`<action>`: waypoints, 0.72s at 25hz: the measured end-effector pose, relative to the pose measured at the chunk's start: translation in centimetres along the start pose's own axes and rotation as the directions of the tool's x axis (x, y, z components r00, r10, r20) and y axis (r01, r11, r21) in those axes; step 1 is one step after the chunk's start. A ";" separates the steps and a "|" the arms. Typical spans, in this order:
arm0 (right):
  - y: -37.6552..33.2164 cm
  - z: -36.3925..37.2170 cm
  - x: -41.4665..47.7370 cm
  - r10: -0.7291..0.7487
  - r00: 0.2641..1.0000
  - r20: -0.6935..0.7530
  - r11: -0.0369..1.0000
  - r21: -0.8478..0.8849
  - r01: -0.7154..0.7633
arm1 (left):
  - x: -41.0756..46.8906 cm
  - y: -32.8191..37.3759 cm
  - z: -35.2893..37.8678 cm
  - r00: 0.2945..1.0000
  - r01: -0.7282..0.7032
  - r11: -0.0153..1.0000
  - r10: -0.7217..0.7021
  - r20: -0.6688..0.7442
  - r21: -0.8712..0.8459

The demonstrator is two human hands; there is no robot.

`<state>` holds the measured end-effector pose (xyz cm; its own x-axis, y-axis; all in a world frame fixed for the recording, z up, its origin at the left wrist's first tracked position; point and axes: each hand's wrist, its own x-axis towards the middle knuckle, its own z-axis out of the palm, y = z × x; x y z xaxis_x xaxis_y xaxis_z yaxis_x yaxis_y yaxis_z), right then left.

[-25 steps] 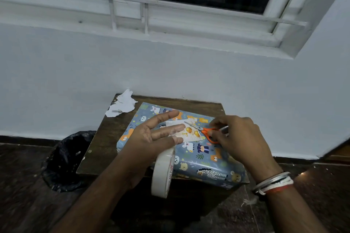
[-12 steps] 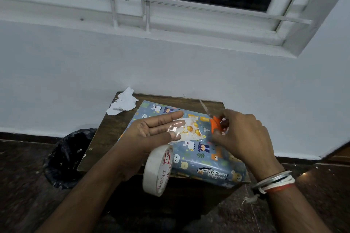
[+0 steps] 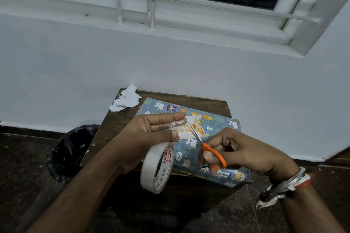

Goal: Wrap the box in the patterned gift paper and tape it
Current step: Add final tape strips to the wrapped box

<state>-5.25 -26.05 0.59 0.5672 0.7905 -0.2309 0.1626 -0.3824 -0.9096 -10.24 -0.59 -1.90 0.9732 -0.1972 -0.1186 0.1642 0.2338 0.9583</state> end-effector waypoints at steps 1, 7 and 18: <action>0.0 0.1 0.1 0.001 0.999 0.037 1.000 0.001 -0.001 | 0.0 -0.1 0.0 1.000 0.005 1.000 -0.005 -0.002 0.006; 0.0 0.4 0.5 0.019 0.997 0.073 1.000 0.016 -0.020 | 0.0 -0.2 0.1 0.999 0.026 0.997 -0.027 0.018 0.066; 0.2 0.1 0.4 0.030 0.998 0.050 0.999 -0.032 -0.029 | 0.0 -0.1 0.2 0.996 0.065 0.994 -0.069 0.052 0.083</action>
<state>-5.08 -25.76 0.24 0.5308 0.8015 -0.2754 0.1717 -0.4199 -0.8912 -10.31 -0.77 -1.90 0.9498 -0.2619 -0.1713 0.2131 0.1403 0.9669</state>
